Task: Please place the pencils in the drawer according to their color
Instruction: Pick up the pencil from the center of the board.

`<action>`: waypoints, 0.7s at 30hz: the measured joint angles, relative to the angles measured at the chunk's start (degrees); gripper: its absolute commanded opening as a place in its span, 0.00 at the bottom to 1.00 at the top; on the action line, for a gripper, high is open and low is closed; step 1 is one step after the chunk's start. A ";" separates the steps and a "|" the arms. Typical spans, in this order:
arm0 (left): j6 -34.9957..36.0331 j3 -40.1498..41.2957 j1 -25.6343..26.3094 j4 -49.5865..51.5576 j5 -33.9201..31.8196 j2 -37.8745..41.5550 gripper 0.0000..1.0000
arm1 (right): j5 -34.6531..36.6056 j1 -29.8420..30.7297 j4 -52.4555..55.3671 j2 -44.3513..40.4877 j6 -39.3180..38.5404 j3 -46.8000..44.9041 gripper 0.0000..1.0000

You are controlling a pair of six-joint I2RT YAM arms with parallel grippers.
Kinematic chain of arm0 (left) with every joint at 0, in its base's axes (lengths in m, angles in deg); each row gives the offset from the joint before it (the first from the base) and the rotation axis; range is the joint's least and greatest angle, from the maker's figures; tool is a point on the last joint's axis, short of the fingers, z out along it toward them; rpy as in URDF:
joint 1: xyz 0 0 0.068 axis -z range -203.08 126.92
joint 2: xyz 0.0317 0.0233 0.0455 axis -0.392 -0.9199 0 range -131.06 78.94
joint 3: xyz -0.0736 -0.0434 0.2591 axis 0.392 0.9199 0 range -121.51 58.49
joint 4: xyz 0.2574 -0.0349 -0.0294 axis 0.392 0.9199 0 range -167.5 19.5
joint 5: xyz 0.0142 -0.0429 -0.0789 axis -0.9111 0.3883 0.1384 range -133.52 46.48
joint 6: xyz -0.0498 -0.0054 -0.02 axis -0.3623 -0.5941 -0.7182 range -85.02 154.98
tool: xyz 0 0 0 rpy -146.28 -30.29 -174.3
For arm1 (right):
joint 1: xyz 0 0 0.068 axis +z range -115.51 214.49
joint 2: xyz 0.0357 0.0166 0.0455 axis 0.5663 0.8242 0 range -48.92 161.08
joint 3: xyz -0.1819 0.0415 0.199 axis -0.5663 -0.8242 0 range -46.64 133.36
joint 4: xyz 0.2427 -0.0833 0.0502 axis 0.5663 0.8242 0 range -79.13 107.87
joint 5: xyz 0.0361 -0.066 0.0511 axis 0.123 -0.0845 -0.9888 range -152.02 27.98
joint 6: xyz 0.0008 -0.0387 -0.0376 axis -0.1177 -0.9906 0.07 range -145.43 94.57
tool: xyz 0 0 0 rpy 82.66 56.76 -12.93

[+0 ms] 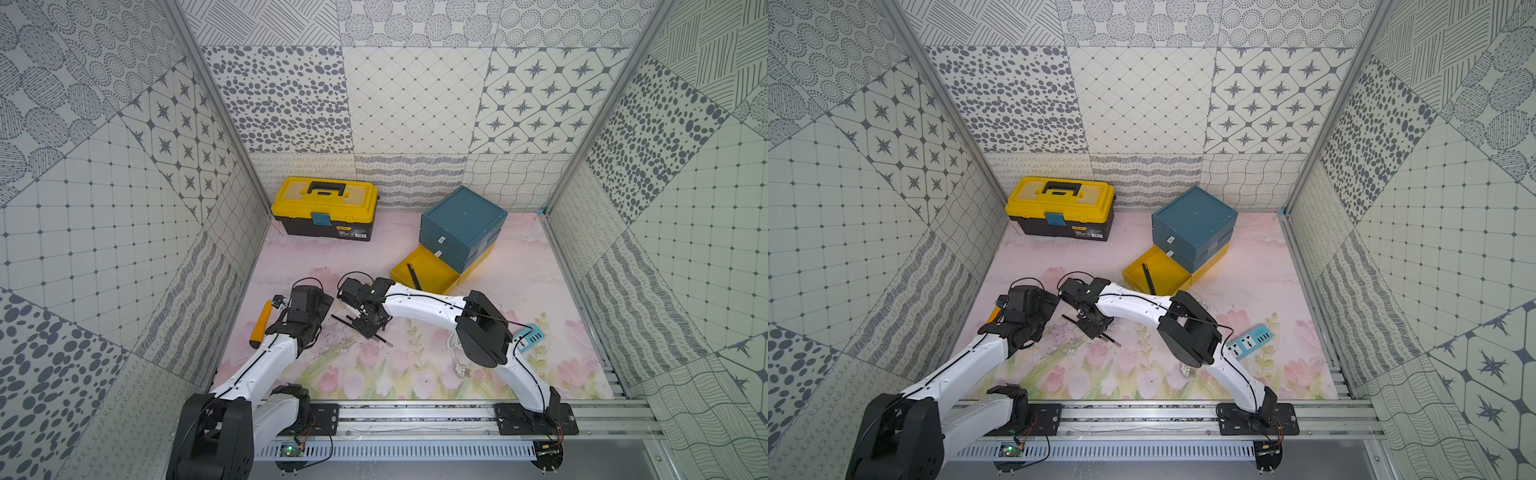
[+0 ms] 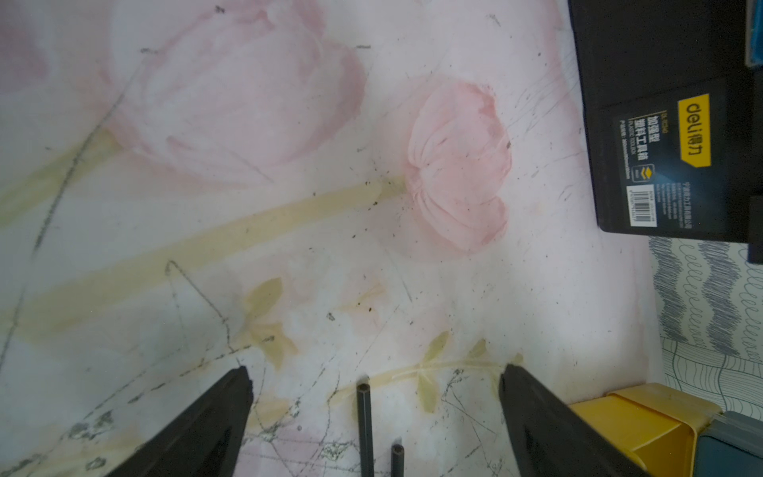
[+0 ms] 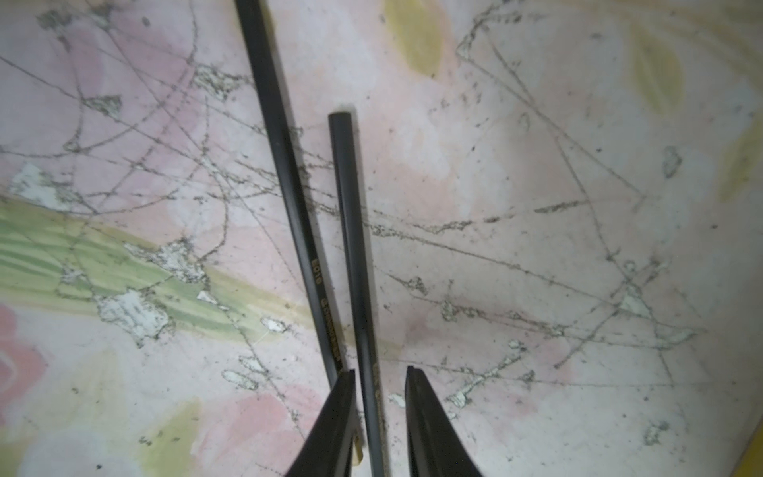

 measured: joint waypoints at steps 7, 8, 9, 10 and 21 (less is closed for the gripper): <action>0.00 0.00 -0.02 0.00 0.00 0.00 0.99 | -0.35 -0.02 -0.07 1.66 0.00 0.00 0.26; 0.00 0.00 -0.02 0.00 0.00 0.00 0.99 | -0.39 0.00 -0.09 1.86 0.02 0.15 0.26; 0.00 0.00 -0.02 0.00 0.00 0.00 0.99 | -0.37 0.00 -0.15 1.86 0.02 0.20 0.26; 0.00 0.00 -0.02 0.00 0.02 0.00 0.99 | -0.39 -0.02 -0.17 1.90 0.02 0.20 0.26; 0.02 0.00 -0.02 0.00 0.02 0.00 0.99 | 0.31 -0.57 -0.15 1.90 1.75 0.13 0.16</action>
